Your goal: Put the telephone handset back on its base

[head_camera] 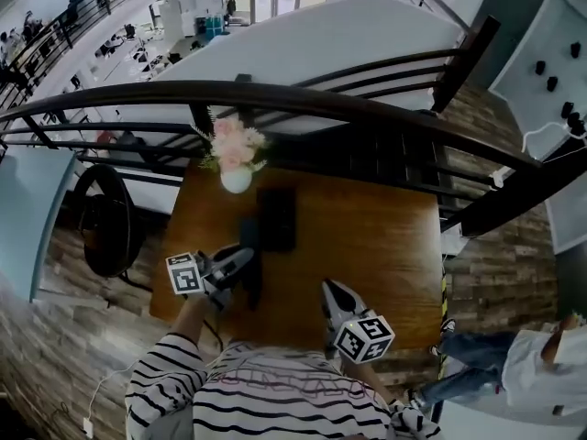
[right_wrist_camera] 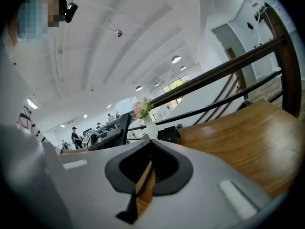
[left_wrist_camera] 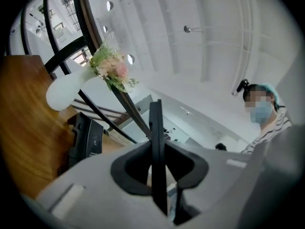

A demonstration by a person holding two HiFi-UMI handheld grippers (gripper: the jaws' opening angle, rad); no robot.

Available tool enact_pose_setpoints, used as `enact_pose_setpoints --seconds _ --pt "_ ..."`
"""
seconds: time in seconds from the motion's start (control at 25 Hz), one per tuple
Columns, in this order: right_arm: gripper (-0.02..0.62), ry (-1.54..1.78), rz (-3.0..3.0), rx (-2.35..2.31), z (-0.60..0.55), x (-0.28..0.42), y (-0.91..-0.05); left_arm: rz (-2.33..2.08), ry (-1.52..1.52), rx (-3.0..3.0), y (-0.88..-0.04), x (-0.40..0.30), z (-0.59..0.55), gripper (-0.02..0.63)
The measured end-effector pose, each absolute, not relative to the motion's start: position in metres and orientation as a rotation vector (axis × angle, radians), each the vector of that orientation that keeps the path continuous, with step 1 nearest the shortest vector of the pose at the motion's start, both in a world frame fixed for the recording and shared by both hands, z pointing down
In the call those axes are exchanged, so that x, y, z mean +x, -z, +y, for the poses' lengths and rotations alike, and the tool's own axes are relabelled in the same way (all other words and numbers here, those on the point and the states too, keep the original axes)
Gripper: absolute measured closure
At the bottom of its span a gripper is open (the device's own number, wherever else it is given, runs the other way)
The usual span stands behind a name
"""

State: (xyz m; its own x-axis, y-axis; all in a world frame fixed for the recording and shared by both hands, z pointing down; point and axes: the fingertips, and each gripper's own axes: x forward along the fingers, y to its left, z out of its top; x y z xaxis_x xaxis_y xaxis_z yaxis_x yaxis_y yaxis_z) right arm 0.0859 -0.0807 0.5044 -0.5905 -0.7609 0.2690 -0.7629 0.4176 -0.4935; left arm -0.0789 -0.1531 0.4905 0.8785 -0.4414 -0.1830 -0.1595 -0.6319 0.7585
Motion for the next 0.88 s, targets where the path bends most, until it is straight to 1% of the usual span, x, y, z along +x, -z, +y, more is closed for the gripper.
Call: enact_pose_setpoints --seconds 0.48,0.88 --pt "0.597 -0.999 -2.533 1.457 -0.110 0.060 -0.536 -0.453 0.414 2.194 -0.557 -0.089 -0.251 0.535" --pt "0.597 -1.067 -2.467 1.456 -0.118 0.057 -0.557 -0.486 0.363 2.146 -0.610 -0.086 -0.306 0.535"
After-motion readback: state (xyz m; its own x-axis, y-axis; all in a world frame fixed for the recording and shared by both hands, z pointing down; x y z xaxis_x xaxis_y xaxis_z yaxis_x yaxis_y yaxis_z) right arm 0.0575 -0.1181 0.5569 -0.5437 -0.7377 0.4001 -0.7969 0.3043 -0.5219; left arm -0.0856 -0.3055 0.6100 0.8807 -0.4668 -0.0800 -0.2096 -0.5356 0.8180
